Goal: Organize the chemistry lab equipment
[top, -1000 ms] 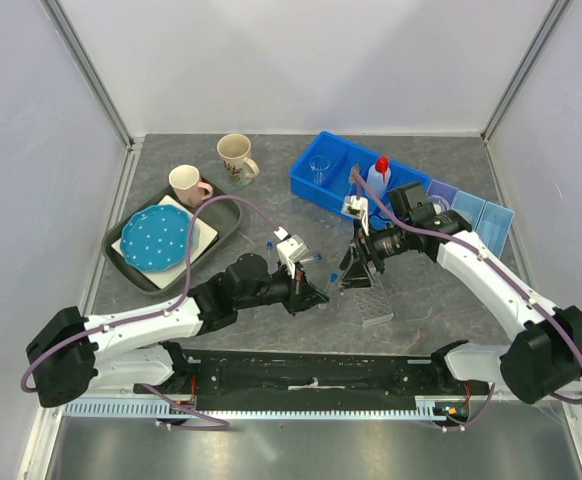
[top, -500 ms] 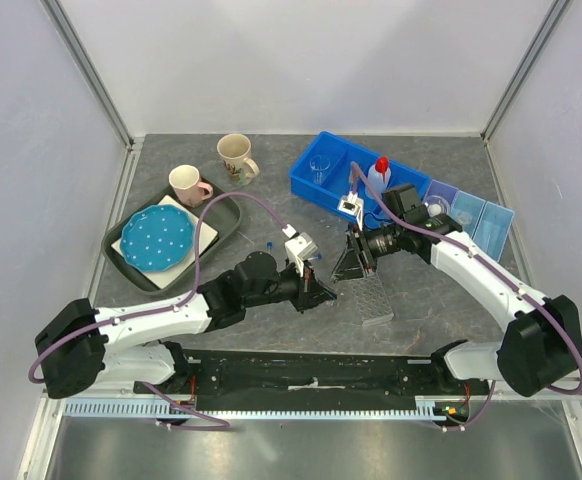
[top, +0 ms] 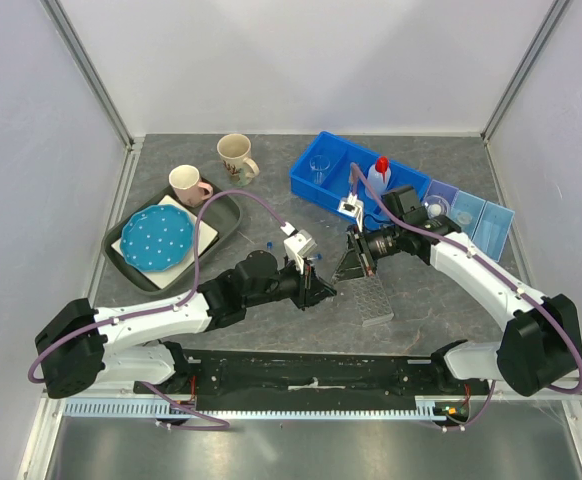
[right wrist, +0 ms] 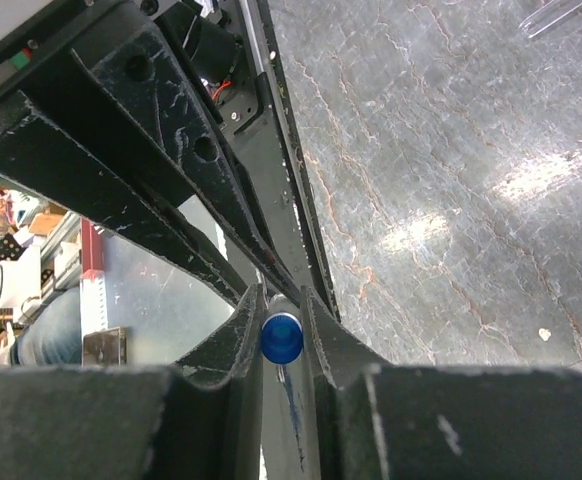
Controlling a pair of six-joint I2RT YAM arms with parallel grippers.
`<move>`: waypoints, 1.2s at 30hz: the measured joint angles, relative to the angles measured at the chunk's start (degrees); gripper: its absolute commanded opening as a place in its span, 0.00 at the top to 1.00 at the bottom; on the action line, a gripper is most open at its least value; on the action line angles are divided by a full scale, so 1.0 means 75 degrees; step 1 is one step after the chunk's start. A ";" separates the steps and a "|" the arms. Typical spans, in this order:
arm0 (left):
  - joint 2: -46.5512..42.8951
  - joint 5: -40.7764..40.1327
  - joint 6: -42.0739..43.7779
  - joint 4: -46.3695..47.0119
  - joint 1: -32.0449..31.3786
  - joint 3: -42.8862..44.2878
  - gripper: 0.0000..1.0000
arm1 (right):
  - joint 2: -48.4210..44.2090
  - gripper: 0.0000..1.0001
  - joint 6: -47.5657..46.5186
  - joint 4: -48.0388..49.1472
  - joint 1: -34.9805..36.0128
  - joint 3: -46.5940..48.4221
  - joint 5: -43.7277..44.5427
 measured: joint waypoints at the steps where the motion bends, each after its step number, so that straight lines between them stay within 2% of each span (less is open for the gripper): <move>1: 0.0000 -0.0009 0.0012 -0.0006 0.0000 0.0000 0.51 | 0.0000 0.90 0.0003 -0.0003 0.0000 0.0000 0.0006; 7: -0.0090 -0.0006 0.0038 -0.0291 0.0000 -0.0023 0.24 | -0.0003 0.90 -0.0216 -0.0009 -0.0178 0.0003 0.0265; 9: -0.0358 0.0000 0.0082 -0.0539 0.0000 -0.0073 0.18 | -0.0020 0.90 -0.0399 -0.0009 -0.0376 0.0003 0.0519; 10: -0.0554 -0.0026 0.0119 -0.0740 0.0000 -0.0085 0.13 | -0.0047 0.90 -0.0510 -0.0009 -0.0484 0.0006 0.0711; 13: -0.1265 -0.0341 0.0297 -0.1574 0.0009 -0.0073 0.06 | -0.0210 0.89 -0.0941 0.0003 -0.0699 0.0006 0.1431; 17: -0.2028 -0.0976 0.0705 -0.3421 0.0338 0.0434 0.03 | -0.0676 0.89 -0.1454 0.0414 -0.0717 -0.0187 0.2477; 22: -0.2320 -0.1594 0.1524 -0.5260 0.1504 0.1591 0.00 | -0.1329 0.89 -0.1894 0.1349 -0.0699 -0.1160 0.3375; 26: -0.2509 -0.2308 0.2183 -0.5907 0.2165 0.1786 0.00 | -0.1335 0.89 -0.2130 0.1740 -0.0600 -0.1673 0.3660; 29: -0.2460 -0.2804 0.2448 -0.6126 0.2247 0.1667 0.00 | -0.1326 0.89 -0.2282 0.1955 -0.0527 -0.1903 0.3739; 36: -0.2401 -0.3153 0.2614 -0.6301 0.2256 0.1282 0.00 | -0.1096 0.88 -0.2562 0.2323 -0.0382 -0.2043 0.3824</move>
